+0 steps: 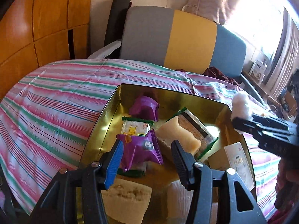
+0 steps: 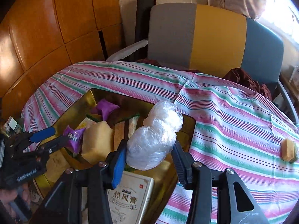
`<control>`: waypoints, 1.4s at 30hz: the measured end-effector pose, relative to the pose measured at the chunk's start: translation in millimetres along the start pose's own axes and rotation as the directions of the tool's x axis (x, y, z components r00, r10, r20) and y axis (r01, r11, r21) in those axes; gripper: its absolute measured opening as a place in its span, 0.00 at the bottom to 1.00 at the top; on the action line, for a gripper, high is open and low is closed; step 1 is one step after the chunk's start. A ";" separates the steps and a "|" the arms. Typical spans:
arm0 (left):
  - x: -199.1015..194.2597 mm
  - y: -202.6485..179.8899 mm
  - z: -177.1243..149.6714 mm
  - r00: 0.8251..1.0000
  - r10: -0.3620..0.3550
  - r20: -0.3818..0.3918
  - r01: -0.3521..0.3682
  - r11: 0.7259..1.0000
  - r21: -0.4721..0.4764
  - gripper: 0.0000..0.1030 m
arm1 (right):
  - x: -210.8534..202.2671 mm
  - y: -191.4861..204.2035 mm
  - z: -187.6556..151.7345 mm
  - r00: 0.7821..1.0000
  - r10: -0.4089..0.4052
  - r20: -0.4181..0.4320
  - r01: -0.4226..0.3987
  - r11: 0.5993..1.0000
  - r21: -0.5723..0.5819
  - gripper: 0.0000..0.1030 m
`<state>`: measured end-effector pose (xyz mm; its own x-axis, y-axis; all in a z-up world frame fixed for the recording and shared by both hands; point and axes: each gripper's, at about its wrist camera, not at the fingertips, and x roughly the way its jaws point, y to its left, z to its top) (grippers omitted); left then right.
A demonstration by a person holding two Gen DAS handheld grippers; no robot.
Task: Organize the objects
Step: 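Open the left tool to drop the sachet while the right tool releases the bag, then move both tools back toward the yellow sponge and green box on the cloth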
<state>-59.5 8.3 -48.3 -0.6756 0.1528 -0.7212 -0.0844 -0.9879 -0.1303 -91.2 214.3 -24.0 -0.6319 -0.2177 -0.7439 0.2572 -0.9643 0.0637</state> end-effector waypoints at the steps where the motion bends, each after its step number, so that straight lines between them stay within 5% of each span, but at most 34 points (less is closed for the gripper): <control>1: -1.5 -0.9 -0.5 1.000 0.005 0.001 -0.005 1.000 0.007 0.52 | 1.3 0.5 0.5 1.000 0.000 -0.001 0.000 1.000 0.001 0.48; 3: -4.1 -1.4 -1.1 1.000 0.007 0.003 -0.007 1.000 0.012 0.52 | 4.3 1.5 1.7 1.000 -0.003 -0.002 0.003 1.000 0.005 0.48; 8: -8.0 -6.8 0.1 0.999 0.043 -0.004 -0.042 0.998 0.035 0.52 | 0.1 -5.4 1.3 1.000 0.012 0.026 -0.014 0.998 0.060 0.75; 18: -29.3 -39.9 9.7 0.996 0.087 0.026 -0.090 0.989 0.119 0.52 | -32.3 -23.1 -7.7 0.998 -0.015 0.065 0.012 0.999 0.052 0.75; 27: -32.9 -83.7 10.7 0.989 0.148 0.030 -0.150 0.967 0.205 0.52 | -52.3 -79.7 -29.3 0.996 -0.070 0.047 0.064 0.991 0.122 0.75; 42: -21.8 -148.8 9.5 0.992 0.126 0.003 -0.121 0.945 0.303 0.52 | -68.4 -181.5 -58.5 0.988 -0.150 -0.021 0.151 0.963 0.222 0.75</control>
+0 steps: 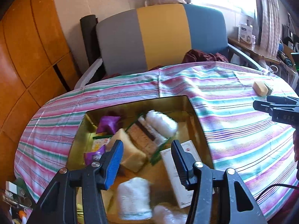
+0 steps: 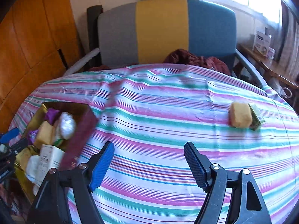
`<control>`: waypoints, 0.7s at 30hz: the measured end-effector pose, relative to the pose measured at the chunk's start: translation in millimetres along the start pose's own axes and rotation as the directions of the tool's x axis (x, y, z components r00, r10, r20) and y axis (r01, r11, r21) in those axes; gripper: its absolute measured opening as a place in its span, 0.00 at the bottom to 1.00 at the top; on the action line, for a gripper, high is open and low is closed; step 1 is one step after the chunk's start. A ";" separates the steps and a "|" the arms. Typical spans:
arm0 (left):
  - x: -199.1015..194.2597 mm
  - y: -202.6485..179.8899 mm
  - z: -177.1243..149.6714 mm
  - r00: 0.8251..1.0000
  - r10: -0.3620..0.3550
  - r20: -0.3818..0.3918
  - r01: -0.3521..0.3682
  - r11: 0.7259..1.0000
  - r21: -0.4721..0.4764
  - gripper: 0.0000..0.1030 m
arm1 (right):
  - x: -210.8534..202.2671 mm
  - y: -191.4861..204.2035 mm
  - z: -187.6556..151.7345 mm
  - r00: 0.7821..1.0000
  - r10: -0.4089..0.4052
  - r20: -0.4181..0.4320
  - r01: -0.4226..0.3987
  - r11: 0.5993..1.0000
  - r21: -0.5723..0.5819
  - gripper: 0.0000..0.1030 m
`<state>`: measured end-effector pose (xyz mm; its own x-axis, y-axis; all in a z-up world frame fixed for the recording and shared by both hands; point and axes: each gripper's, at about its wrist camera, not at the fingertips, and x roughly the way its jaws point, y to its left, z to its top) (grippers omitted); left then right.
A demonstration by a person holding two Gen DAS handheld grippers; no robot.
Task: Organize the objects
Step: 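Move both tools back toward the yellow sponge and green box on the cloth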
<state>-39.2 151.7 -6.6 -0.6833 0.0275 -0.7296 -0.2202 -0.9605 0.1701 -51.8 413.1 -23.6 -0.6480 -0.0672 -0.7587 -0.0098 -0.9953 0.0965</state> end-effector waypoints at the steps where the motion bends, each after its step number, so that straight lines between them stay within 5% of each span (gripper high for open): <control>1: 0.5 -2.6 1.3 1.000 -0.010 0.000 0.010 1.000 0.002 0.52 | 0.9 -6.1 -0.3 1.000 -0.005 -0.005 0.005 1.000 0.006 0.75; 6: 0.9 -28.3 4.7 0.990 -0.144 -0.007 0.144 0.990 -0.005 0.52 | 2.2 -60.1 -2.9 0.997 -0.076 -0.019 0.078 0.993 0.084 0.75; 9: -2.4 -53.1 2.8 0.967 -0.256 -0.004 0.256 0.966 0.024 0.52 | 0.8 -105.5 -6.6 0.989 -0.148 -0.029 0.151 0.973 0.177 0.76; 14: -5.6 -97.7 -3.1 0.942 -0.335 -0.023 0.335 0.936 0.107 0.52 | 3.4 -185.4 -13.1 0.967 -0.241 -0.086 0.256 0.917 0.306 0.80; 21: -4.2 -135.8 -17.0 0.915 -0.393 -0.088 0.403 0.901 0.160 0.52 | 20.8 -238.1 11.5 0.950 -0.305 -0.068 0.309 0.885 0.347 0.84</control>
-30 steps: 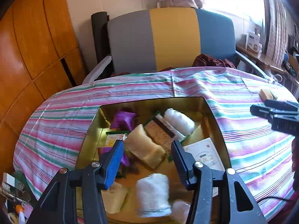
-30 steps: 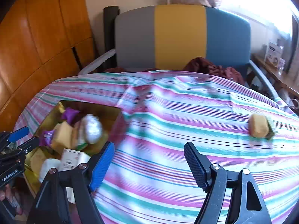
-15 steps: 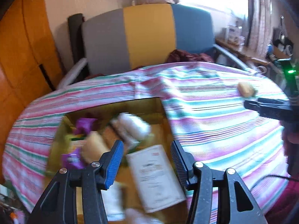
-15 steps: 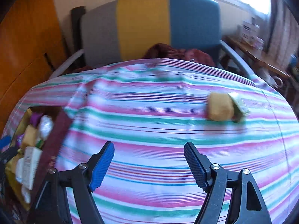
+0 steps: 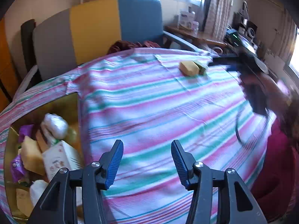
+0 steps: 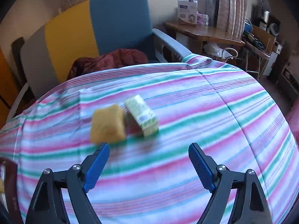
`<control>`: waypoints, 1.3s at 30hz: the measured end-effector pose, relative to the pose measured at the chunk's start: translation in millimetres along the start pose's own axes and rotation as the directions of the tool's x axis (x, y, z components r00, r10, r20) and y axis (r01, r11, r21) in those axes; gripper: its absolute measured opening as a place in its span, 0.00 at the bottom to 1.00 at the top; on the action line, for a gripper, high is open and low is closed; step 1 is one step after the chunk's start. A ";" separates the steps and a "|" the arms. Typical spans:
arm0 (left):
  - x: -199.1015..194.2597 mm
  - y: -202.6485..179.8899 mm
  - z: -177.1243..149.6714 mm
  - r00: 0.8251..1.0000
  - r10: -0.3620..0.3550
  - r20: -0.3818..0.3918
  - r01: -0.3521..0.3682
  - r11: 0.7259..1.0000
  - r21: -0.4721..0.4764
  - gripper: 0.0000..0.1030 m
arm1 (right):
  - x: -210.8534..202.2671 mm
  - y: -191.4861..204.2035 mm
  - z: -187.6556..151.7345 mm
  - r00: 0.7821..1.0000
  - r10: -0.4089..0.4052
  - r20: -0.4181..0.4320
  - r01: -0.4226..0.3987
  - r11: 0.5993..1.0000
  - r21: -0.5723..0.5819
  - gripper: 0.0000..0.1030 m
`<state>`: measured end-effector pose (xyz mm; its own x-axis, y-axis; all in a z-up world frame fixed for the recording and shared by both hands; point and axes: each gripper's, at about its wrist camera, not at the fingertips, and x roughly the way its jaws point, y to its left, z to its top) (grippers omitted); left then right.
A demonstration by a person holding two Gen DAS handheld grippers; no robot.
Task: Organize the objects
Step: 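Move both tools back toward the yellow sponge and green box on the cloth, then grasp the green-and-white box upright with the right tool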
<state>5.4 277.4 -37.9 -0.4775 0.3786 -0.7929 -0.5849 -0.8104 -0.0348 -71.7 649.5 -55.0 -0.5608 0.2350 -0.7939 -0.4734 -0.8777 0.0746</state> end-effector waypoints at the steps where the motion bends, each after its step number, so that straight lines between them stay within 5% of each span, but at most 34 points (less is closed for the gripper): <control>1: 1.3 -2.9 -1.7 1.000 -0.001 -0.008 0.001 1.000 0.006 0.52 | 6.4 1.0 5.6 1.000 -0.006 0.001 0.006 1.000 0.000 0.84; 12: 4.1 0.5 -11.6 0.999 0.026 -0.044 -0.026 1.000 -0.005 0.52 | 73.8 22.9 35.7 0.994 -0.087 -0.059 0.078 0.985 -0.153 0.72; 19: 15.9 -0.7 -3.8 0.998 0.009 -0.065 -0.012 0.999 -0.032 0.52 | 74.8 19.5 24.1 0.994 0.020 -0.109 -0.029 0.996 -0.084 0.29; 32: 56.8 -41.9 52.5 0.996 -0.083 -0.041 0.081 0.996 -0.047 0.52 | 2.3 -12.7 -46.0 0.955 0.193 -0.226 -0.166 0.977 0.132 0.29; 39: 100.8 -62.1 88.5 0.992 -0.118 -0.053 0.113 0.989 -0.096 0.54 | -21.5 -44.3 -67.0 0.990 0.108 -0.089 -0.089 0.975 0.202 0.29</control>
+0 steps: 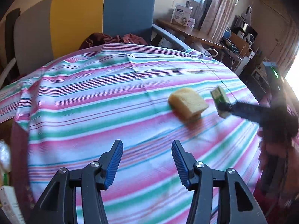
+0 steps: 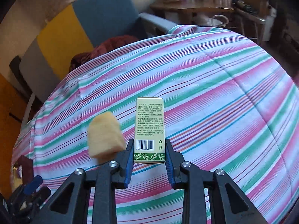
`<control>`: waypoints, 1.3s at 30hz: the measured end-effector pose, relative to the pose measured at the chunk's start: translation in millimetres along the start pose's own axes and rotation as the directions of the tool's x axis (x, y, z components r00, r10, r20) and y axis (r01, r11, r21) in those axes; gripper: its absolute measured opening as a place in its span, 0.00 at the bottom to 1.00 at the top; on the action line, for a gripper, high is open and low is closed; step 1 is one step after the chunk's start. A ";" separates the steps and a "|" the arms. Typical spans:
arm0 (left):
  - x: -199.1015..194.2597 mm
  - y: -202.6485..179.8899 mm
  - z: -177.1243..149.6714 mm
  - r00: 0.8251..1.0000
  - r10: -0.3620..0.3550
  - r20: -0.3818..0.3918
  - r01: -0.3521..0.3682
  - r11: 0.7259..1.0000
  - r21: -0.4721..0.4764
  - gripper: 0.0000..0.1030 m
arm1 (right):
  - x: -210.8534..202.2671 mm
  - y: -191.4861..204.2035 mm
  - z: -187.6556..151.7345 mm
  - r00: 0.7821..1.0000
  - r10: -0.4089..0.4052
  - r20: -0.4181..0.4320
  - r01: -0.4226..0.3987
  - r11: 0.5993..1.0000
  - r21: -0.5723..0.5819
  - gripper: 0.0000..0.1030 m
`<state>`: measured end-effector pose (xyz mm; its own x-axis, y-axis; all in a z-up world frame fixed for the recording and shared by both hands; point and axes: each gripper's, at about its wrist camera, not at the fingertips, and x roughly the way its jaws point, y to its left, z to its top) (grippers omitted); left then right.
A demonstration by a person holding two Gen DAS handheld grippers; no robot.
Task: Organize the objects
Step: 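Grasp the green-and-white box upright with the right tool, then grasp the yellow sponge with the left tool while the right tool holds the box, then carry the sponge and the green box over the gold tray with both tools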
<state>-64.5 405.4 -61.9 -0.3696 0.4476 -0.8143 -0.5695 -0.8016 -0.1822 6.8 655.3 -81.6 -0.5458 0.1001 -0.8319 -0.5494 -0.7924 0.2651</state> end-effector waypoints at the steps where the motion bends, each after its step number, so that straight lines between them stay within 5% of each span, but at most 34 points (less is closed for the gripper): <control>1: 5.5 -3.1 4.3 1.000 -0.011 -0.003 0.011 1.000 -0.006 0.55 | 2.9 -7.0 0.5 1.000 0.001 -0.011 -0.001 1.000 0.028 0.29; 4: 25.2 -16.3 18.5 0.998 -0.050 -0.030 0.049 0.998 -0.037 0.57 | 4.1 -26.3 3.2 0.997 0.069 -0.021 -0.065 0.987 0.146 0.29; 11: 64.5 -55.7 54.5 0.989 -0.136 -0.049 0.129 0.984 -0.123 0.64 | -1.8 -34.9 8.6 1.000 0.020 0.007 -0.021 0.987 0.159 0.29; 20: 117.3 -89.0 72.6 0.995 -0.026 -0.097 0.020 0.998 -0.059 0.66 | 0.8 -37.0 12.9 1.000 0.000 0.004 -0.001 0.989 0.150 0.29; 27: 112.4 -89.1 53.8 1.000 -0.020 0.005 0.019 0.996 0.082 0.58 | -0.5 -22.4 14.6 1.000 -0.019 0.012 0.018 0.998 0.063 0.29; 39: 74.0 -43.8 21.6 0.997 -0.022 0.071 0.021 1.000 0.019 0.54 | -2.1 -12.1 16.0 0.999 -0.036 0.033 0.036 0.999 -0.008 0.29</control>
<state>-82.7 482.2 -102.3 -0.4080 0.4922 -0.7689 -0.5906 -0.7846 -0.1889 4.5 674.3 -75.3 -0.5467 0.1485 -0.8241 -0.5637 -0.7930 0.2310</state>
